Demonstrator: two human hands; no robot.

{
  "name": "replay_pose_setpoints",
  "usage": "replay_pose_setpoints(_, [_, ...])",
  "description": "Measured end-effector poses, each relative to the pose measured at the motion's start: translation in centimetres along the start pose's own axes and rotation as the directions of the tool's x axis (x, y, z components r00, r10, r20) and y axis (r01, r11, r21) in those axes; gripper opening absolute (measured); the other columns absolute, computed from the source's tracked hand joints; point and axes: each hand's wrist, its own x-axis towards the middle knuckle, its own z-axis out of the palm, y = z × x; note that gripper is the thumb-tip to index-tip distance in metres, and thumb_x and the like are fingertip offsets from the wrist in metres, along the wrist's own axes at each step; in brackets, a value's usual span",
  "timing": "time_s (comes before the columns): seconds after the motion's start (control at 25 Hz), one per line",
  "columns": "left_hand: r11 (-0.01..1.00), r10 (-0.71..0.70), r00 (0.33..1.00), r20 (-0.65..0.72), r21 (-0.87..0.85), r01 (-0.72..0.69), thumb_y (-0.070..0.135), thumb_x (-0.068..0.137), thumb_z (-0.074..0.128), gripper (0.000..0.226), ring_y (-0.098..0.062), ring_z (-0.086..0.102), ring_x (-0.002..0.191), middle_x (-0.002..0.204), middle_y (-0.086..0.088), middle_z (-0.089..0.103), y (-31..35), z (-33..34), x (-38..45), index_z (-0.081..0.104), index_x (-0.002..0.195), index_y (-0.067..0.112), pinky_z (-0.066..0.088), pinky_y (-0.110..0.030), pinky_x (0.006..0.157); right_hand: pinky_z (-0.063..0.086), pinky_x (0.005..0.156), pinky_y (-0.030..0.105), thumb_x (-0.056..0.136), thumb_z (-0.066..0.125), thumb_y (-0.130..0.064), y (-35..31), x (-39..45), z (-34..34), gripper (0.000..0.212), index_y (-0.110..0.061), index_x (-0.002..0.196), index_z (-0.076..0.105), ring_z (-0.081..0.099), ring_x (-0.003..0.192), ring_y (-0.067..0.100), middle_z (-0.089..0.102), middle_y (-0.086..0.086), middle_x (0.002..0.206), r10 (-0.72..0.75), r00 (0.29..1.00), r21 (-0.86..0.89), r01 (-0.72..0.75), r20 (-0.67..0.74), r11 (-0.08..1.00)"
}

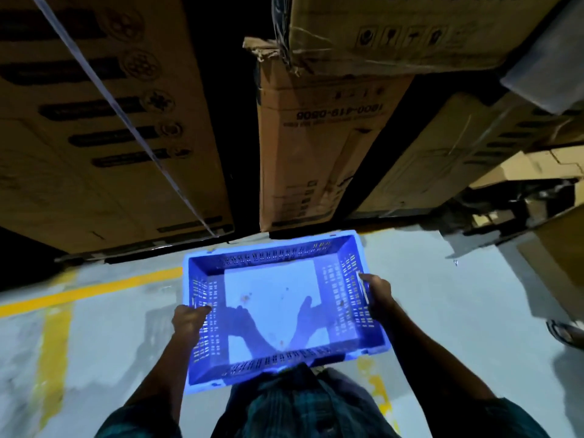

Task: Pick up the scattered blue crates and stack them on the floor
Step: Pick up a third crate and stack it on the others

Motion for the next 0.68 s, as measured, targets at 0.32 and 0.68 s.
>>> replay_pose_setpoints(0.32, [0.992, -0.062, 0.998, -0.007, 0.110, 0.062, 0.029, 0.073, 0.084, 0.042, -0.029, 0.065, 0.075, 0.083, -0.021, 0.067, -1.5, -0.9, 5.0, 0.061, 0.087, -0.003, 0.049, -0.038, 0.063, 0.053, 0.064, 0.044, 0.076, 0.065, -0.006, 1.4, 3.2, 3.5, 0.014, 0.005, 0.085, 0.065, 0.061, 0.060, 0.031, 0.062, 0.018, 0.068, 0.039, 0.999, -0.092, -0.041, -0.024, 0.995])
replay_pose_setpoints(0.68, [0.992, -0.117, 0.993, -0.005, 0.056, 0.117, 0.042, 0.055, 0.081, 0.057, -0.021, 0.055, 0.068, 0.073, -0.015, 0.058, -4.2, 2.0, 9.0, 0.060, 0.087, -0.001, 0.043, -0.034, 0.059, 0.023, 0.034, 0.010, 0.051, 0.041, -0.014, 3.7, 8.2, 4.6, 0.014, -0.003, 0.051, 0.049, 0.034, 0.026, 0.009, 0.040, -0.001, 0.031, -0.086, 0.996, -0.439, 0.069, -0.018, 0.896])
